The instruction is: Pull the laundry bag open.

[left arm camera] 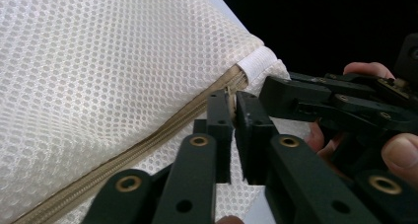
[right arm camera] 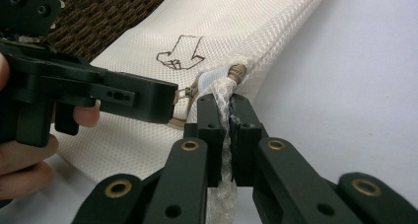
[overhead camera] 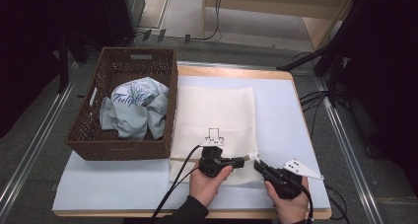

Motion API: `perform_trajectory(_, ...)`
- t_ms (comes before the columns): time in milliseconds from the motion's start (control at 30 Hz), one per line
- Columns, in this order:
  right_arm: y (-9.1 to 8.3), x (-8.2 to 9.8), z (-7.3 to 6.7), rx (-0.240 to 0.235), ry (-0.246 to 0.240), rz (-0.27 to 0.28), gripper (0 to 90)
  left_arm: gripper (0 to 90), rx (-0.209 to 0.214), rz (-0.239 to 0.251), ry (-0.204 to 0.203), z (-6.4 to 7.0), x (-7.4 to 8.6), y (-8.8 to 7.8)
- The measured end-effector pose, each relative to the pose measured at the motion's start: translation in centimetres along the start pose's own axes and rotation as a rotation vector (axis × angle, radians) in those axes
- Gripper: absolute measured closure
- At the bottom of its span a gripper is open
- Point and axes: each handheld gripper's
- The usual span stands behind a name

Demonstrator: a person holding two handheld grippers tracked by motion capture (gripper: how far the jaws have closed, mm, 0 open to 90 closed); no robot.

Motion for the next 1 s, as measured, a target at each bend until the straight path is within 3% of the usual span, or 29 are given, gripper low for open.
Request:
perform_trajectory(133, 0.0, 0.0, 0.0, -0.016, 0.001, 0.004, 86.7, 87.6, -0.004, -0.001, -0.007, 0.0, 0.0, -0.1)
perform_trajectory(400, -0.1, -0.1, -0.4, -0.005, -0.027, 0.009, 87.8, 88.1, -0.044, -0.007, 0.019, 0.1, 0.2, -0.1)
perform_trajectory(467, -0.2, -0.1, -0.5, -0.001, -0.026, 0.012, 88.0, 88.2, -0.093, -0.013, 0.037, 0.2, 0.3, -0.1)
perform_trajectory(667, -0.4, -0.1, -0.3, 0.005, -0.027, 0.020, 88.1, 88.1, -0.100, -0.022, 0.006, -0.7, 0.9, 0.0)
perform_trajectory(700, -0.4, -0.1, -0.4, 0.008, -0.029, 0.020, 88.1, 88.2, -0.119, -0.025, 0.015, -0.7, 0.9, -0.1)
perform_trajectory(900, -0.5, -0.2, -0.5, 0.005, -0.035, 0.022, 88.1, 88.1, -0.126, -0.019, 0.022, -0.8, 1.2, -0.5)
perform_trajectory(1000, -0.5, -0.2, -0.6, 0.012, -0.044, 0.029, 88.1, 88.1, -0.167, -0.023, 0.026, -1.2, 1.5, -0.7)
Point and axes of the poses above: each handheld gripper's, and its own axes: y roughly forward along the jaws, x roughly out of its underside, z roughly to its right, and after that the axes turned 12 degrees about -x, right-handed
